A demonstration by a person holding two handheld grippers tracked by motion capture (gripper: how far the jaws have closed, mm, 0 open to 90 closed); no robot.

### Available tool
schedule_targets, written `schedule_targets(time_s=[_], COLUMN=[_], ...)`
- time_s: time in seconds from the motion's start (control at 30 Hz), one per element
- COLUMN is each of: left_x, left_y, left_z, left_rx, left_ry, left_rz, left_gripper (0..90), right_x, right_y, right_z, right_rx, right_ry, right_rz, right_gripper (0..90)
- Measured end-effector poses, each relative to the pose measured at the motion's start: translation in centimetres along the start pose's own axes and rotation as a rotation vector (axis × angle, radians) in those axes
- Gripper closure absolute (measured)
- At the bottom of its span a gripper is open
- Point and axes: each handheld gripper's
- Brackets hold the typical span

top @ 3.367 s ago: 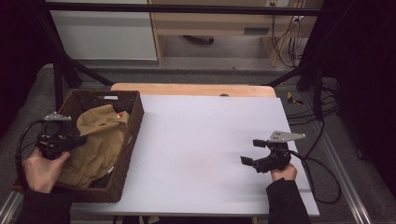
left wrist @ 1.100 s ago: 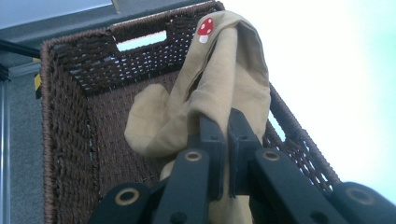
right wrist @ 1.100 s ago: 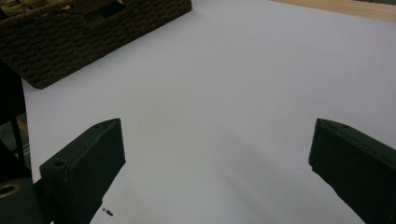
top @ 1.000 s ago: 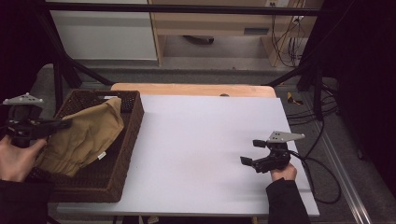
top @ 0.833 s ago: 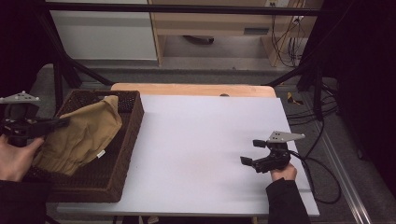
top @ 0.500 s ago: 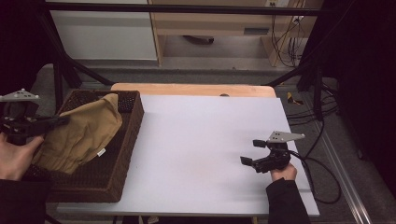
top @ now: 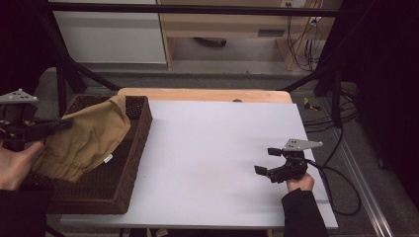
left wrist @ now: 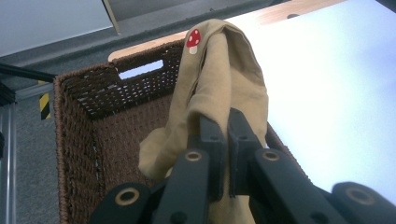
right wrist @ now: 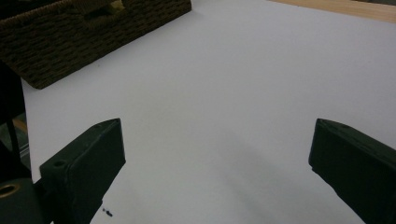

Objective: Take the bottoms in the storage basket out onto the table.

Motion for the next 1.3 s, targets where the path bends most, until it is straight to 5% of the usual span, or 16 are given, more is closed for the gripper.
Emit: schedule_targets(time_s=[1.3], left_x=[-1.7], left_y=[2.7], left_z=[2.0], left_rx=[0.065], left_ry=[-0.028], left_rz=[0.052], left_gripper=[87.0], right_x=[0.0], right_y=[0.0], right_z=[0.0], right_rx=[-0.001], right_ry=[-0.001], right_rz=[0.000], right_gripper=[4.3])
Point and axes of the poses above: each handheld gripper's, and its own axes: x roughly forward along the jaws, y roughly out of its top, z roughly to its right, and after that the axes turned 9 degrees about x, right-handed
